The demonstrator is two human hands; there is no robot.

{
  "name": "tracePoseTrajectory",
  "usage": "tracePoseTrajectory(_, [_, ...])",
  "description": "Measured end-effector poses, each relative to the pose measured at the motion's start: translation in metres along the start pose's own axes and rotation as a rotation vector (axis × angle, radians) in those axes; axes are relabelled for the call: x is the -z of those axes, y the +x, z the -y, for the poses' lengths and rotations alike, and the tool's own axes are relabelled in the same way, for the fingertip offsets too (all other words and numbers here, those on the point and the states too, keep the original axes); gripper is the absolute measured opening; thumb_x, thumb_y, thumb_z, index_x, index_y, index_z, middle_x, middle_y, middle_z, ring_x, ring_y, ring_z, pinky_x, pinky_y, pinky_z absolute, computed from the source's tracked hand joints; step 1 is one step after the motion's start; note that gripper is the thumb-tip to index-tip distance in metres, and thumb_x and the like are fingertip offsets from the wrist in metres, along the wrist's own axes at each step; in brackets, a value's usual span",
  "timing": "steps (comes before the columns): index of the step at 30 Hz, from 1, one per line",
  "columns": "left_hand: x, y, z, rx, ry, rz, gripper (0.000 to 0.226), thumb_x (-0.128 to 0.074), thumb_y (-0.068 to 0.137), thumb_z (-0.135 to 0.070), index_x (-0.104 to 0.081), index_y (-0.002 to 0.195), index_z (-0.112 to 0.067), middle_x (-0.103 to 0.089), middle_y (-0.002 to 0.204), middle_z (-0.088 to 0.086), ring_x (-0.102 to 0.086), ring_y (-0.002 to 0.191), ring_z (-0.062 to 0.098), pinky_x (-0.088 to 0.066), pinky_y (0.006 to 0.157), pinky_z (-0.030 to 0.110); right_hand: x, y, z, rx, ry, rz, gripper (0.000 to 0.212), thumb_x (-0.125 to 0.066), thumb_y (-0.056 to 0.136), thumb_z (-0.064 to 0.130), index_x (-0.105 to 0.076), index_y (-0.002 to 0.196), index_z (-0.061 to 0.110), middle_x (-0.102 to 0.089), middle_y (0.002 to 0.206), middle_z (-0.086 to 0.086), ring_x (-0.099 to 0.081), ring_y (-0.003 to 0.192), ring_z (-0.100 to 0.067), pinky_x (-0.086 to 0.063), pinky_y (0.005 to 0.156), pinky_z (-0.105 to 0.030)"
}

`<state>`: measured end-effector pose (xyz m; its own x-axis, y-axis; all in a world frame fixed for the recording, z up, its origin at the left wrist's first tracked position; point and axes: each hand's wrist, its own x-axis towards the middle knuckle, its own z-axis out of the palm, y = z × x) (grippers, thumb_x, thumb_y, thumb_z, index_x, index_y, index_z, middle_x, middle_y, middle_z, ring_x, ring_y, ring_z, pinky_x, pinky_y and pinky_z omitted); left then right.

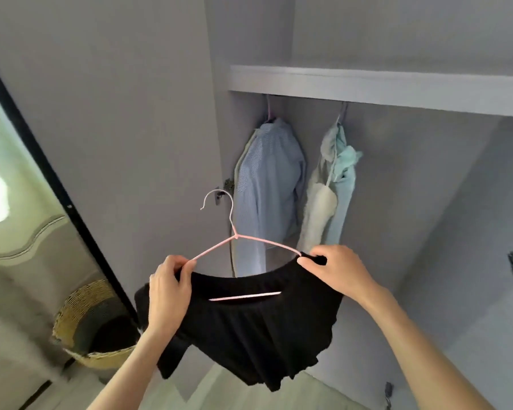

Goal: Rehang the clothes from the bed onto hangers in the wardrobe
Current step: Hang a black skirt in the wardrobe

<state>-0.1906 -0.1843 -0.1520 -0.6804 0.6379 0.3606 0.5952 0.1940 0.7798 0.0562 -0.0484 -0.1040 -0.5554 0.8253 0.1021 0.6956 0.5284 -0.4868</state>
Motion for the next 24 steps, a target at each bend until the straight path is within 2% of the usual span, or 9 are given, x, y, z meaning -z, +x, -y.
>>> tracePoseTrajectory(3, [-0.028, 0.032, -0.001, -0.061, 0.046, 0.159, 0.015, -0.053, 0.093, -0.025, -0.058, 0.092, -0.011, -0.060, 0.084, 0.000, -0.056, 0.078, 0.020, -0.038, 0.070, 0.029, -0.003, -0.013, -0.012, -0.109, 0.024, 0.002, 0.034, -0.053, 0.090, 0.041, -0.061, 0.073, 0.013, -0.061, 0.069, -0.003, -0.057, 0.068, -0.017, -0.040, 0.059, -0.028])
tracePoseTrajectory(6, [-0.056, 0.050, -0.010, -0.116, 0.079, 0.274, 0.022, -0.051, 0.094, -0.024, -0.061, 0.098, -0.005, -0.062, 0.087, 0.004, -0.054, 0.079, 0.022, -0.037, 0.070, 0.029, -0.006, -0.029, -0.024, -0.200, 0.091, -0.019, 0.034, -0.055, 0.089, 0.040, -0.063, 0.078, 0.009, -0.065, 0.074, -0.007, -0.062, 0.074, -0.020, -0.049, 0.069, -0.037])
tracePoseTrajectory(10, [-0.096, 0.053, -0.020, -0.201, 0.140, 0.439, 0.023, -0.045, 0.097, -0.026, -0.056, 0.102, -0.007, -0.064, 0.092, 0.011, -0.059, 0.082, 0.031, -0.042, 0.069, 0.035, 0.000, -0.047, -0.035, -0.308, 0.181, -0.003, 0.027, -0.055, 0.091, 0.032, -0.063, 0.071, 0.015, -0.058, 0.065, -0.005, -0.054, 0.063, -0.020, -0.039, 0.062, -0.031])
tracePoseTrajectory(13, [-0.125, 0.051, -0.023, -0.263, 0.163, 0.630, 0.027, -0.043, 0.097, -0.022, -0.051, 0.120, -0.009, -0.059, 0.116, 0.012, -0.055, 0.105, 0.033, -0.041, 0.086, 0.038, -0.002, -0.056, -0.048, -0.437, 0.170, -0.095, 0.033, -0.054, 0.092, 0.032, -0.050, 0.059, 0.028, -0.049, 0.056, 0.008, -0.047, 0.058, -0.010, -0.036, 0.061, -0.028])
tracePoseTrajectory(15, [-0.139, 0.051, -0.027, -0.303, 0.164, 0.718, 0.037, -0.043, 0.097, -0.020, -0.041, 0.133, -0.009, -0.050, 0.130, 0.014, -0.047, 0.119, 0.031, -0.037, 0.098, 0.038, -0.004, -0.057, -0.057, -0.501, 0.181, -0.091, 0.032, -0.050, 0.094, 0.031, -0.047, 0.063, 0.025, -0.046, 0.059, 0.008, -0.044, 0.057, -0.009, -0.034, 0.060, -0.026])
tracePoseTrajectory(18, [-0.152, 0.057, -0.030, -0.336, 0.215, 0.756, 0.044, -0.042, 0.098, -0.020, -0.033, 0.140, -0.011, -0.040, 0.140, 0.013, -0.038, 0.128, 0.030, -0.033, 0.105, 0.039, -0.004, -0.046, -0.064, -0.535, 0.263, -0.063, 0.028, -0.045, 0.097, 0.026, -0.046, 0.070, 0.017, -0.043, 0.064, 0.003, -0.039, 0.056, -0.008, -0.030, 0.054, -0.020])
tracePoseTrajectory(21, [-0.159, 0.073, -0.028, -0.361, 0.224, 0.710, 0.043, -0.043, 0.096, -0.015, -0.036, 0.138, -0.008, -0.039, 0.140, 0.014, -0.035, 0.129, 0.029, -0.030, 0.106, 0.037, -0.005, -0.021, -0.067, -0.538, 0.348, -0.077, 0.026, -0.043, 0.098, 0.024, -0.047, 0.075, 0.014, -0.041, 0.064, 0.002, -0.035, 0.053, -0.007, -0.027, 0.050, -0.017])
tracePoseTrajectory(24, [-0.167, 0.101, -0.022, -0.371, 0.248, 0.637, 0.042, -0.046, 0.095, -0.013, -0.039, 0.136, -0.005, -0.040, 0.138, 0.015, -0.035, 0.129, 0.029, -0.030, 0.107, 0.038, -0.010, 0.013, -0.069, -0.512, 0.412, -0.081, 0.018, -0.041, 0.099, 0.022, -0.053, 0.089, 0.012, -0.042, 0.066, 0.003, -0.037, 0.055, -0.006, -0.029, 0.048, -0.014])
